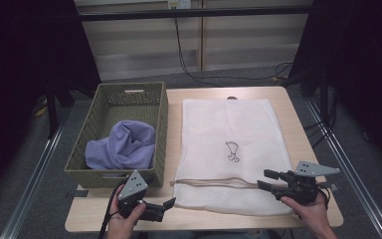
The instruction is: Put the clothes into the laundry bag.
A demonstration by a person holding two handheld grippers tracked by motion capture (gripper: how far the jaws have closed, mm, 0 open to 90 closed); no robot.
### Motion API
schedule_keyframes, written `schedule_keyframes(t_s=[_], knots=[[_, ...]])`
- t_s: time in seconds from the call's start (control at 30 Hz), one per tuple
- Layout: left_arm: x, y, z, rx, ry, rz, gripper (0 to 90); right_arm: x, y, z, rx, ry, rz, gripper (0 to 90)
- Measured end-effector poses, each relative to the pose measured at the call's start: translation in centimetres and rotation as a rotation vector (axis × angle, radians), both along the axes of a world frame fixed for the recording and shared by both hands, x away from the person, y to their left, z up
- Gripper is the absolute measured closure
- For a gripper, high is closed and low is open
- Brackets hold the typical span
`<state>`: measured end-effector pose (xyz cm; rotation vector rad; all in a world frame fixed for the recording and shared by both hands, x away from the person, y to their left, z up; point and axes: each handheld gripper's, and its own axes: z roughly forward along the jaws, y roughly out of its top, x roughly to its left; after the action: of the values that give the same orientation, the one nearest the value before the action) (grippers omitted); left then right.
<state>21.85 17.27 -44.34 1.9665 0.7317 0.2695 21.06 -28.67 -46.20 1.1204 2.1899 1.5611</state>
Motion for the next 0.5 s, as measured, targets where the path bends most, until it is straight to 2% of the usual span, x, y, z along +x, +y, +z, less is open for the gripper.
schedule_keyframes(t_s=[0.07, 0.5], knots=[[-0.1, 0.0, 0.1, 0.003, -0.008, -0.003, 3.1, 0.0, 0.3, 0.0, -0.016, -0.016, 0.001, 49.2], [-0.2, 0.3, 0.3, -0.014, -0.018, -0.008, 3.1, 2.1, 2.6, 0.5, -0.022, 0.082, 0.079, 56.5]])
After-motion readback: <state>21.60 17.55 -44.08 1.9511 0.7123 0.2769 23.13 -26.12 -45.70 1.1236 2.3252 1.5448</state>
